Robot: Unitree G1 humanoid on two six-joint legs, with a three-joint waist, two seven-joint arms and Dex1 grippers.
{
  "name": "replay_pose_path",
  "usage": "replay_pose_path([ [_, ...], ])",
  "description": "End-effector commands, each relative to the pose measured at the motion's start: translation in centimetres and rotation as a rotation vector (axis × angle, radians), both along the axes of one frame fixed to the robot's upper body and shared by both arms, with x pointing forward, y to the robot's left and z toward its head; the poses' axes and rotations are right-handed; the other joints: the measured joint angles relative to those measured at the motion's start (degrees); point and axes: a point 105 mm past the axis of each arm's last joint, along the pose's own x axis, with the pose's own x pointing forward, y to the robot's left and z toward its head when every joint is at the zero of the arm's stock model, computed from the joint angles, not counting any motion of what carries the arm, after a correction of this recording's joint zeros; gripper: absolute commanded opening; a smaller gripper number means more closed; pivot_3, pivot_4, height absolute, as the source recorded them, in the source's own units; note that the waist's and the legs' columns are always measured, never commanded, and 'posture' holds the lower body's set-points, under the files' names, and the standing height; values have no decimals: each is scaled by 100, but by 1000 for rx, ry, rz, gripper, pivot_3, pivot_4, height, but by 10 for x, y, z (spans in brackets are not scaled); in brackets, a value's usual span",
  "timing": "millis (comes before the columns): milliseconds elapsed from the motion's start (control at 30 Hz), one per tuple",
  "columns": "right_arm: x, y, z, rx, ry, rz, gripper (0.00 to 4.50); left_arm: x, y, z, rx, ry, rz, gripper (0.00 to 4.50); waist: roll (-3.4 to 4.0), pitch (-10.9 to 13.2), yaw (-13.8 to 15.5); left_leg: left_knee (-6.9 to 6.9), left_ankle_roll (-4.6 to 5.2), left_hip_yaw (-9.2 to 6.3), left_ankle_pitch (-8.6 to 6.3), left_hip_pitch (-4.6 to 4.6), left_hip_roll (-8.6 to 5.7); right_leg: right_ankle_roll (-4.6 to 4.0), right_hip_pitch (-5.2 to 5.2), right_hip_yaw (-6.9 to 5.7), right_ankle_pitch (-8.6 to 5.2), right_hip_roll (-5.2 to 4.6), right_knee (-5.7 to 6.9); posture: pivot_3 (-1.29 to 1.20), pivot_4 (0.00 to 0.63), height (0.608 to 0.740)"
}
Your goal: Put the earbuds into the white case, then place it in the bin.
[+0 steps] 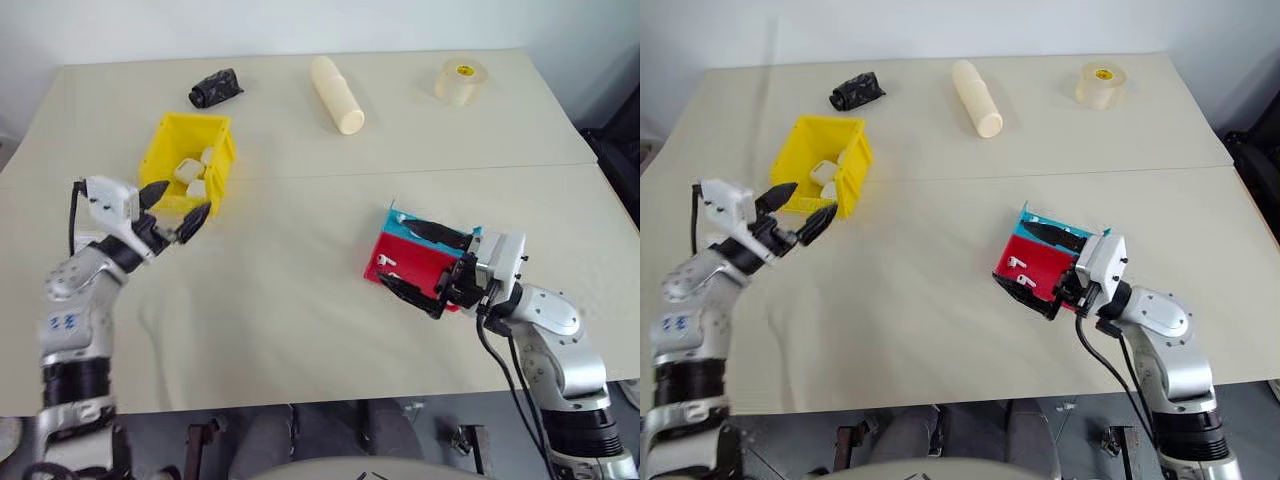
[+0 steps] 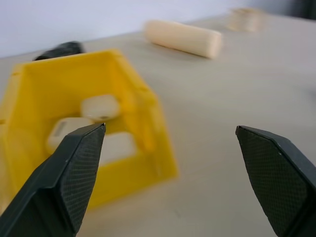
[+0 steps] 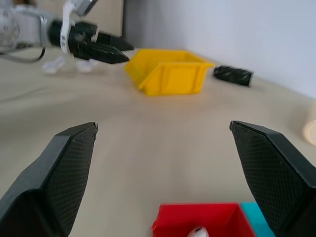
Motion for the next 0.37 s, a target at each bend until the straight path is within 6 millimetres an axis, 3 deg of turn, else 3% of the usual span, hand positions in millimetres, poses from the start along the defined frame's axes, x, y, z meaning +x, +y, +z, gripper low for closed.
replay_pose_path([
  [33, -6, -8, -4, -41, 35, 71, 4500, -33, -12, 5, 132, -51, -165, 4472, 0, 0, 11, 0, 0, 0, 0, 0, 0, 0, 2, 0, 0, -1, -4, 0, 150, 740],
  [200, -7, -21, -18, -120, 71, 105, 4500, -58, -23, -16, 229, 12, -288, 4472, 1, 1, 45, 2, 1, -2, -1, 4, 1, -3, 8, -1, -1, -4, -24, 0, 150, 740],
  [367, -5, -25, -17, -122, 59, 88, 4500, -63, -31, -22, 260, -9, -329, 4472, 1, 1, 25, -1, 1, -1, -1, 4, 1, -4, 5, 0, -1, -3, -23, 0, 150, 740],
])
